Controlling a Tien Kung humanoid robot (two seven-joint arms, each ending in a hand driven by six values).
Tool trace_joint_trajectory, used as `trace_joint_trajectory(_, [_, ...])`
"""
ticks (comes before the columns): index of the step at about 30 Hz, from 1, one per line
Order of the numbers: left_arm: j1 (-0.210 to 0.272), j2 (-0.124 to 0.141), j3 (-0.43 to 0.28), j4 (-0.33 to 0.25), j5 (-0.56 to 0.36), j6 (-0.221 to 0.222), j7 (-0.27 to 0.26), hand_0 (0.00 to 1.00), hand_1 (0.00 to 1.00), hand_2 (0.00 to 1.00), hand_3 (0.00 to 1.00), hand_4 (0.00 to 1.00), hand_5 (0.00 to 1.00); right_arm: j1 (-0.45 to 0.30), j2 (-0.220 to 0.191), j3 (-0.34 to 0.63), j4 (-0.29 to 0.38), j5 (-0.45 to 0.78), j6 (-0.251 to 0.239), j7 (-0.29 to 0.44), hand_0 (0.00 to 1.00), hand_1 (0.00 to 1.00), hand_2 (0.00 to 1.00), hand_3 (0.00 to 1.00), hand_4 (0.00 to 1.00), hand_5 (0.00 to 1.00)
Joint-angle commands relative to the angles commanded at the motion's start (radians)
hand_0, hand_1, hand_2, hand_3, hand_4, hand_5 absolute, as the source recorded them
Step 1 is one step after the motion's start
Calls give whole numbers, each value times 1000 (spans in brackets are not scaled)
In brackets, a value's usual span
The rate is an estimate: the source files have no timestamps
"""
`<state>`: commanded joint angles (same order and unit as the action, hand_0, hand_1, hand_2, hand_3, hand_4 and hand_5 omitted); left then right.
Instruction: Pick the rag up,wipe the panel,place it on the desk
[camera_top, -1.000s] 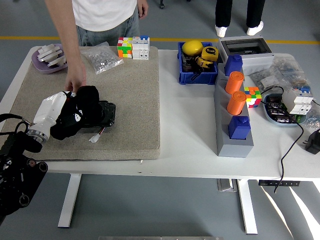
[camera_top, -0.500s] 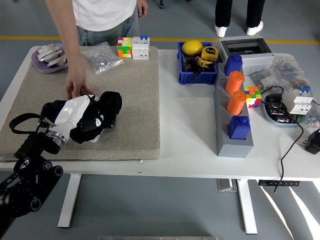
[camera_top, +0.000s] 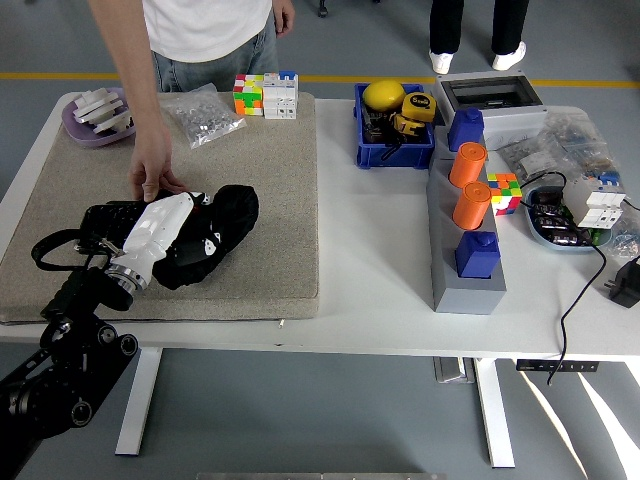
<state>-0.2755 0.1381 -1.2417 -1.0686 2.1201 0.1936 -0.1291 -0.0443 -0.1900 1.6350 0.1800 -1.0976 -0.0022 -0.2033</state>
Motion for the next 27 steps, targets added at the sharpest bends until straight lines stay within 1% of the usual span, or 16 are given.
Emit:
trace_joint_trajectory(9, [11, 14, -90, 19, 17, -4, 2, 303, 178, 544, 373, 2, 2, 0, 1, 0, 0, 1, 0, 0, 760, 622, 686, 637, 998, 537])
trace_joint_trajectory(17, [13, 30, -150, 44, 22, -6, -1, 303, 179, 544, 375, 2, 2, 1, 0, -5, 0, 7, 0, -1, 760, 622, 686, 637, 998, 537])
trace_joint_trajectory(27, [14, 52, -262, 82, 52, -7, -4, 303, 179, 542, 375, 2, 2, 2, -1, -5, 0, 4, 0, -7, 761, 622, 686, 637, 998, 537])
